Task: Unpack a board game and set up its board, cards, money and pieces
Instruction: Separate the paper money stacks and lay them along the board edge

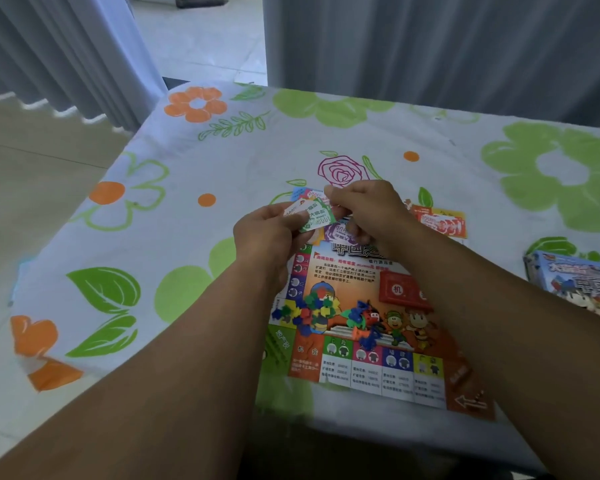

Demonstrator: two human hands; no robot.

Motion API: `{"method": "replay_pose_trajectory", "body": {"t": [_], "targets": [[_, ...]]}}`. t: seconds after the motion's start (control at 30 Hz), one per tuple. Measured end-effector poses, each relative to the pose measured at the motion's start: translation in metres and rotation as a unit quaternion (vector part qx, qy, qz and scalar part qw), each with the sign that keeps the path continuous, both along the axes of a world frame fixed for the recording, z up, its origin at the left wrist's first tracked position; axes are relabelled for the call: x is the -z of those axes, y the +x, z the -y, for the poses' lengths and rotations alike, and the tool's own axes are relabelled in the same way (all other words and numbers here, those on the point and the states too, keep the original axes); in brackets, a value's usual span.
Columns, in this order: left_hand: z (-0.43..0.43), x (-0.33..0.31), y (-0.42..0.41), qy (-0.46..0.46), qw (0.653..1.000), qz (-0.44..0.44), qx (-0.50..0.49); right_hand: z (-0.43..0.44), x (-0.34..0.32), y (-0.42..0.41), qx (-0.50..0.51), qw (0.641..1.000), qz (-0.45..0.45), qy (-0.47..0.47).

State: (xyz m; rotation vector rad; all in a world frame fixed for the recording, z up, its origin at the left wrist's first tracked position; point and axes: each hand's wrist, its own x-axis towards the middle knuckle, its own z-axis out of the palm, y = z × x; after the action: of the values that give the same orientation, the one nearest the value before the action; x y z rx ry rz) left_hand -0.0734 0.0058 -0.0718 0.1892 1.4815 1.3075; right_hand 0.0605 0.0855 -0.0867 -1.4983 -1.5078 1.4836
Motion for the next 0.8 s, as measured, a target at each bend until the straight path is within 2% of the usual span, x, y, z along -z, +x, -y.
{"method": "replay_pose_trajectory", "body": {"t": [0.1,0.17,0.4,0.6,0.8], "targets": [[0.000,-0.004,0.008,0.020,1.000,-0.002,-0.002,0.008,-0.005,0.009,-0.068,0.998,0.013,0.006],[0.000,-0.005,0.013,0.022,1.000,-0.004,-0.004,0.010,-0.007,0.015,-0.073,0.997,0.011,0.011],[-0.005,-0.003,0.027,0.030,0.999,0.011,-0.010,0.014,-0.015,0.038,-0.033,0.999,0.002,0.016],[-0.009,-0.001,0.035,0.030,0.999,0.017,-0.024,0.009,-0.015,0.073,0.033,0.999,0.029,0.008],[-0.008,-0.004,0.045,0.015,1.000,0.002,-0.005,0.011,-0.012,0.101,0.075,0.995,0.049,-0.037]]}}
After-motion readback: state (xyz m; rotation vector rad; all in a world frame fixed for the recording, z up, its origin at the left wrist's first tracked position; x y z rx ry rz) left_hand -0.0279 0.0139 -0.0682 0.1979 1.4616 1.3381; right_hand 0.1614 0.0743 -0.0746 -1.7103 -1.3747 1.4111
